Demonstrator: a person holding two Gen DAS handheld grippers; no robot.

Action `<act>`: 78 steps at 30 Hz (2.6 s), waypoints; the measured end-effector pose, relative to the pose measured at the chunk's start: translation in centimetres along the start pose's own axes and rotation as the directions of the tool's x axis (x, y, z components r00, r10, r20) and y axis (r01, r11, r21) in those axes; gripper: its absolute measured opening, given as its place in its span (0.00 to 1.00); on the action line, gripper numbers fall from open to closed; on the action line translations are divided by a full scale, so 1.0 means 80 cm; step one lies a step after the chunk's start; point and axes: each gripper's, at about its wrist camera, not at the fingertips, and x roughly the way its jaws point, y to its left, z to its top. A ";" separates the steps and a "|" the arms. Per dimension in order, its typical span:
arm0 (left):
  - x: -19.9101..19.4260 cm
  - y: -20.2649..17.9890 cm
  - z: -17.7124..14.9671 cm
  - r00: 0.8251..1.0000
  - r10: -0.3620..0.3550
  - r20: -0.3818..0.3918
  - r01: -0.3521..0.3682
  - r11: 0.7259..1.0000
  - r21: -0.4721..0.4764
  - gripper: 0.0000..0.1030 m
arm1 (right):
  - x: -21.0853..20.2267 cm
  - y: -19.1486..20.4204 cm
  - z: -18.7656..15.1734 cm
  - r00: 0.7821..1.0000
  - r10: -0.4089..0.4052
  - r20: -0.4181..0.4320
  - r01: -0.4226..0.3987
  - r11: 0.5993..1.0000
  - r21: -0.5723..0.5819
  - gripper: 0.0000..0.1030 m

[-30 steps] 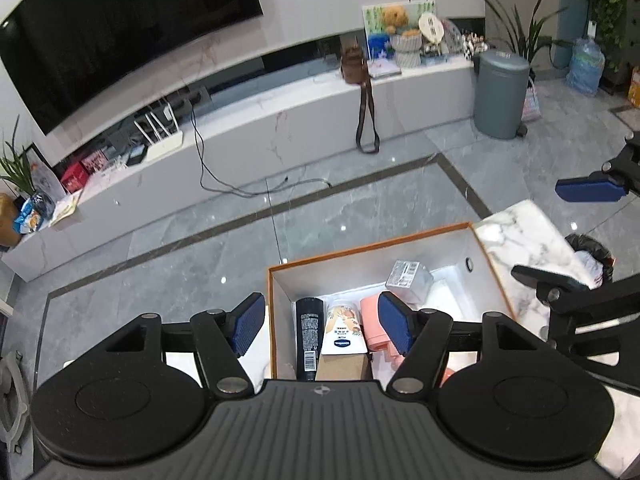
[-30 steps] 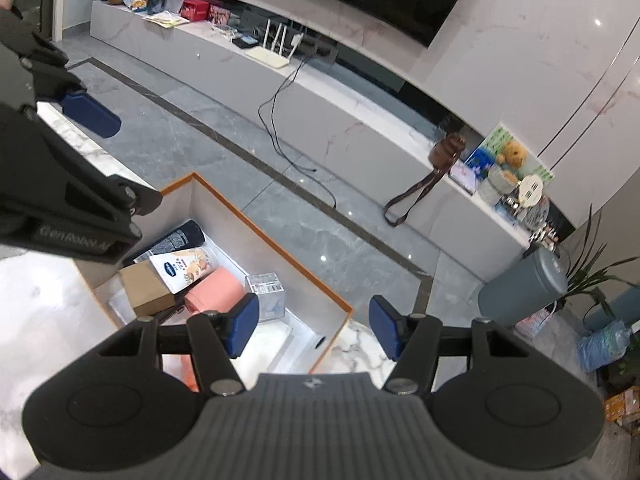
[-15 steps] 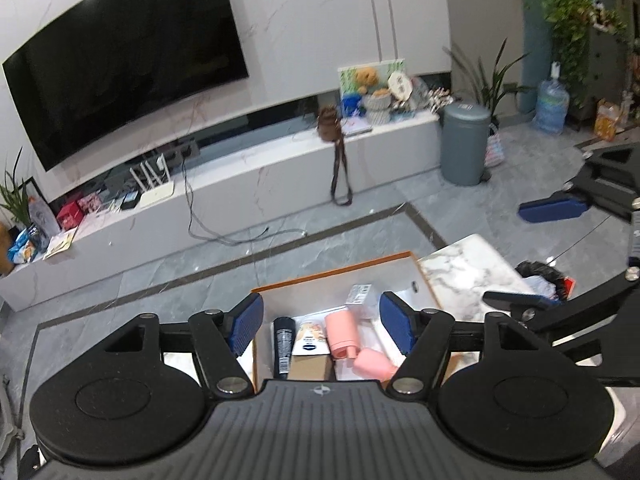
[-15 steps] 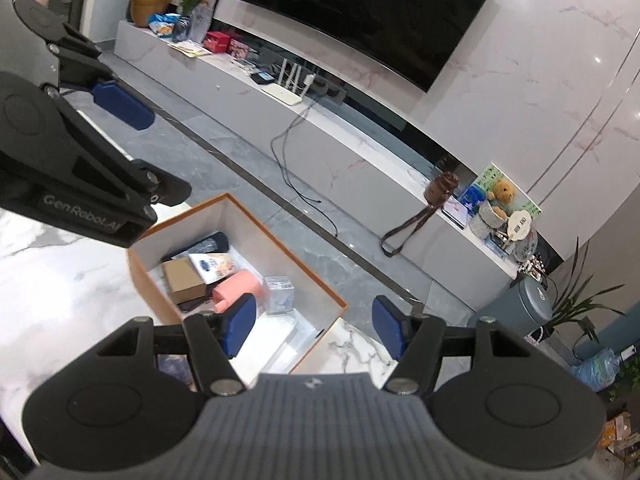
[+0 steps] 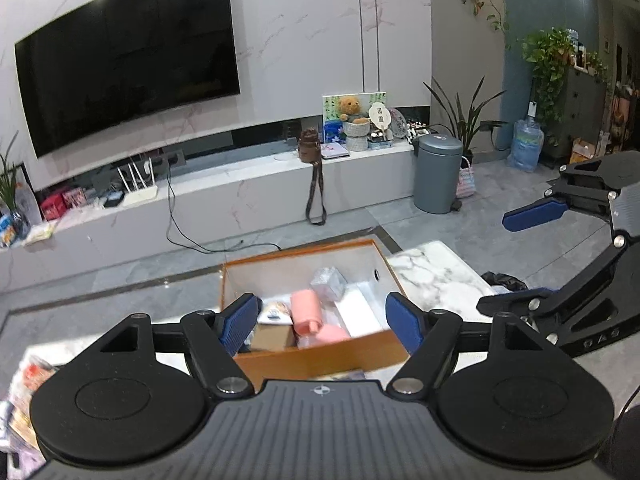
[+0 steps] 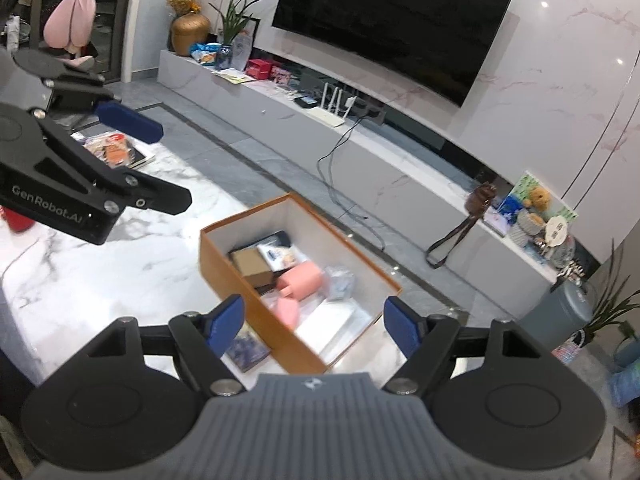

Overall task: Organize rigid objects
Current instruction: 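Move both tools back toward the yellow tape measure and the picture card box, then grasp the yellow tape measure with the left tool while the right tool grasps the picture card box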

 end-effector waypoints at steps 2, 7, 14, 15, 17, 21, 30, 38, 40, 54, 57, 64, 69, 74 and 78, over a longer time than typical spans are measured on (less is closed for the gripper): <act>0.011 0.004 -0.021 1.000 0.000 -0.016 0.000 1.000 -0.014 0.84 | 0.009 0.006 -0.014 1.000 0.014 -0.013 -0.014 1.000 0.002 0.74; 0.046 0.012 -0.079 0.997 -0.014 -0.074 0.010 0.998 -0.061 0.84 | 0.043 0.023 -0.050 0.996 0.059 -0.061 -0.059 0.998 -0.002 0.74; 0.097 0.011 -0.150 0.982 -0.043 -0.183 0.027 0.995 -0.094 0.84 | 0.109 0.047 -0.093 0.982 0.140 -0.124 -0.143 0.990 -0.010 0.74; 0.107 0.011 -0.160 0.978 -0.041 -0.203 0.023 0.995 -0.094 0.84 | 0.119 0.051 -0.097 0.980 0.149 -0.132 -0.153 0.988 -0.018 0.74; 0.124 0.015 -0.173 0.970 -0.048 -0.238 0.023 0.994 -0.105 0.84 | 0.140 0.058 -0.104 0.975 0.168 -0.148 -0.175 0.984 -0.036 0.74; 0.149 0.020 -0.195 0.955 -0.059 -0.292 0.026 0.993 -0.114 0.84 | 0.178 0.069 -0.116 0.964 0.211 -0.161 -0.224 0.972 -0.067 0.74; 0.190 0.037 -0.216 0.938 -0.055 -0.343 0.015 0.993 -0.120 0.80 | 0.266 0.074 -0.120 0.933 0.312 -0.180 -0.340 0.927 -0.157 0.74; 0.220 0.042 -0.219 0.929 -0.079 -0.362 0.038 0.992 -0.119 0.79 | 0.328 0.075 -0.101 0.920 0.330 -0.210 -0.372 0.905 -0.207 0.74; 0.223 0.040 -0.220 0.927 -0.085 -0.365 0.046 0.992 -0.114 0.79 | 0.334 0.079 -0.097 0.910 0.359 -0.208 -0.403 0.885 -0.233 0.74; 0.239 0.044 -0.226 0.924 -0.082 -0.374 0.041 0.992 -0.116 0.79 | 0.384 0.098 -0.089 0.888 0.335 -0.315 -0.429 0.849 -0.308 0.51; 0.240 0.046 -0.226 0.927 -0.083 -0.366 0.041 0.992 -0.121 0.79 | 0.392 0.092 -0.087 0.886 0.328 -0.328 -0.426 0.855 -0.294 0.59; 0.236 0.041 -0.234 0.935 -0.071 -0.347 0.035 0.993 -0.109 0.79 | 0.408 0.100 -0.091 0.870 0.353 -0.345 -0.467 0.815 -0.344 0.69; 0.228 0.030 -0.239 0.944 -0.050 -0.325 0.038 0.998 -0.045 0.72 | 0.416 0.105 -0.089 0.858 0.389 -0.336 -0.492 0.810 -0.318 0.68; 0.223 0.027 -0.245 0.952 -0.074 -0.297 0.064 0.997 -0.041 0.57 | 0.414 0.097 -0.096 0.859 0.400 -0.320 -0.485 0.836 -0.256 0.66; 0.214 0.026 -0.249 0.951 -0.079 -0.298 0.070 0.997 -0.041 0.57 | 0.406 0.086 -0.108 0.856 0.413 -0.311 -0.479 0.861 -0.173 0.58</act>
